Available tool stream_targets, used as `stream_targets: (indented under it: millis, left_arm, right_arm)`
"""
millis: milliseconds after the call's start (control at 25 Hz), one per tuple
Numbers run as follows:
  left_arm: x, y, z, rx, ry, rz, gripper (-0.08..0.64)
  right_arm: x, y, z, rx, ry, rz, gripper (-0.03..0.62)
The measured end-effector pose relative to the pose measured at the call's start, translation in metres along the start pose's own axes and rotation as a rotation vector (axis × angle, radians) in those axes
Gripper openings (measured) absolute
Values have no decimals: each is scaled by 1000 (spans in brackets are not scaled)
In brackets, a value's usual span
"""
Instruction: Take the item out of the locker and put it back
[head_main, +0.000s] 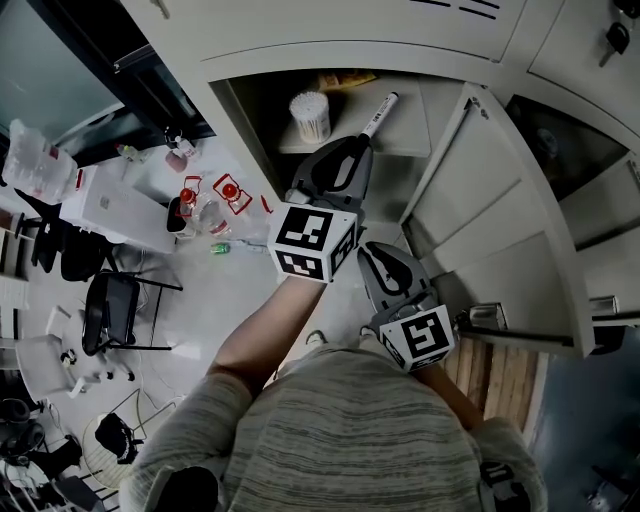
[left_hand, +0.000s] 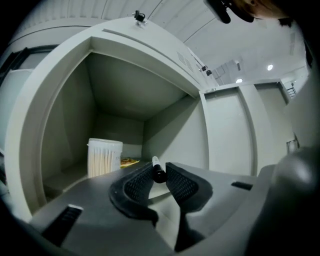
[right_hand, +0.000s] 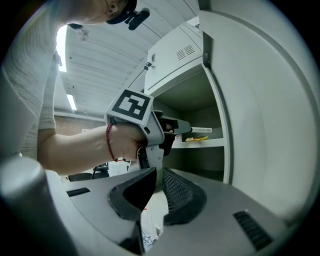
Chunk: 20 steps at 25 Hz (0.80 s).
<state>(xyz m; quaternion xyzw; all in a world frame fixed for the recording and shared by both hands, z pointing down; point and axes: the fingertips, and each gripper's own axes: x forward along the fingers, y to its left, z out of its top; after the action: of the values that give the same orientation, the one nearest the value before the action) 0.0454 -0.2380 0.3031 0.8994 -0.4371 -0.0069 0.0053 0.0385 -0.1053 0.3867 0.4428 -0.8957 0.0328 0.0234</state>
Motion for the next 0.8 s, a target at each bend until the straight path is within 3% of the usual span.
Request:
stream_targets:
  millis: [520,720,800]
  left_arm:
    - [23,-1,-24,26,58,22,81]
    - [26,-3,-23,41,30,14,81]
    - [26,-4,-19,50,9,9,125]
  right_arm:
    - [-8,-9,-2,6,0,-8,55]
    - [-6,-9,-1,1,1,1,55]
    - [-6,-10,-2,5,2,1,55]
